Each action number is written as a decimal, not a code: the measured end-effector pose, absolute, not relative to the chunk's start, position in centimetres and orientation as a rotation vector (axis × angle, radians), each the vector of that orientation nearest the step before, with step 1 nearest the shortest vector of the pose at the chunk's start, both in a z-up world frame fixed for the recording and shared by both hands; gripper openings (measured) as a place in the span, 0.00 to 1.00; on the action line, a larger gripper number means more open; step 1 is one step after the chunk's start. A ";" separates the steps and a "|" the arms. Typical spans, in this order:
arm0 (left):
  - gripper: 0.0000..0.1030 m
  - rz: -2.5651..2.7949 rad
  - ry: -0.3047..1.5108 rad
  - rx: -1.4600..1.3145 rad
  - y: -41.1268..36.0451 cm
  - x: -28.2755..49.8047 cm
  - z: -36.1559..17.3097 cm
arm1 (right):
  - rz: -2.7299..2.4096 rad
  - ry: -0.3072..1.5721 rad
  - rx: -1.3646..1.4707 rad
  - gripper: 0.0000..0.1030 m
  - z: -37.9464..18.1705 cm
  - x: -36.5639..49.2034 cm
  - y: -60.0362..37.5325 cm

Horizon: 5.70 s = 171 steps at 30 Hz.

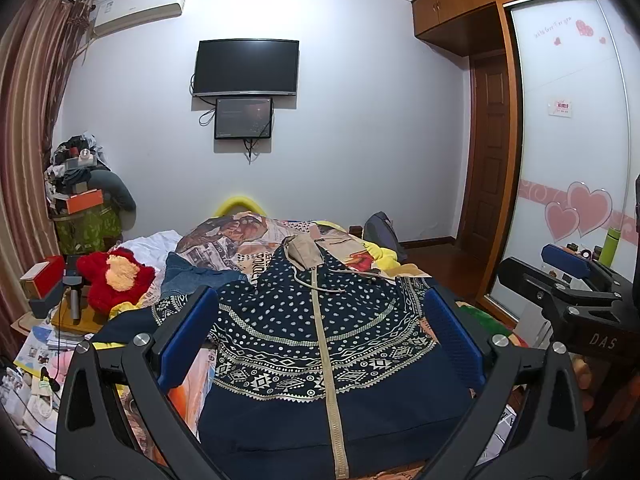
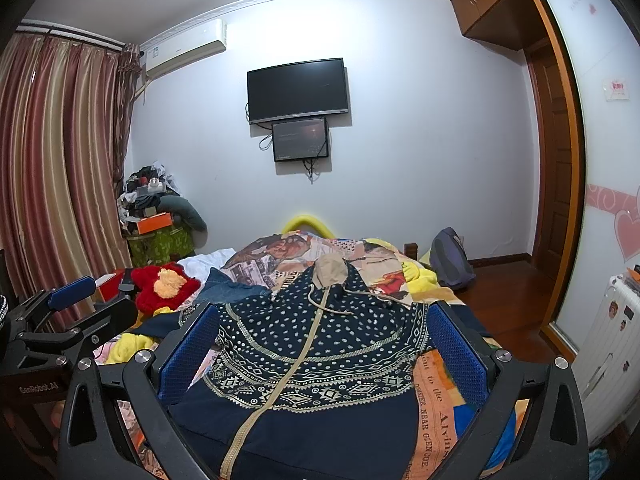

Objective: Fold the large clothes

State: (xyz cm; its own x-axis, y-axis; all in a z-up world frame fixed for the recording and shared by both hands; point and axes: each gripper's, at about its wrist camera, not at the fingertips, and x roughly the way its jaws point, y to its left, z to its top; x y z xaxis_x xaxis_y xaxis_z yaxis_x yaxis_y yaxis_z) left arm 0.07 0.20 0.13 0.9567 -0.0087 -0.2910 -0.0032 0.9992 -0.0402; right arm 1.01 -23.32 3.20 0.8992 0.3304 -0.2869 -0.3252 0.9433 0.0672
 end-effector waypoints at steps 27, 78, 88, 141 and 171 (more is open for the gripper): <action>1.00 0.007 0.314 -0.042 0.7 0.4 0.0 | 0.334 0.312 0.018 1.00 3.2 1.5 -23.4; 0.63 0.379 0.749 -0.728 39.4 24.8 -27.8 | 0.364 0.879 -0.156 1.00 -18.6 39.0 -12.0; 0.19 0.706 0.724 -0.473 39.3 28.1 -24.7 | 0.358 0.902 -0.142 1.00 -18.3 38.7 -12.7; 0.64 0.016 1.011 -0.437 21.9 40.6 -24.1 | 0.301 0.896 -0.086 1.00 -15.9 35.9 -21.6; 0.08 -0.346 0.775 -0.008 -4.6 46.5 -11.1 | 0.141 0.861 0.048 1.00 -14.0 34.8 -32.8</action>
State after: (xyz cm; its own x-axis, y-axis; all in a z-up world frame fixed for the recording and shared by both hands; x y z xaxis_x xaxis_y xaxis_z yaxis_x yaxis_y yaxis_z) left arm 46.50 -4.56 -11.13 0.6608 -0.3085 -0.6842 0.3030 0.9437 -0.1328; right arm 34.78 -32.85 -14.01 0.6428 0.1434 -0.7525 -0.1043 0.9896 0.0995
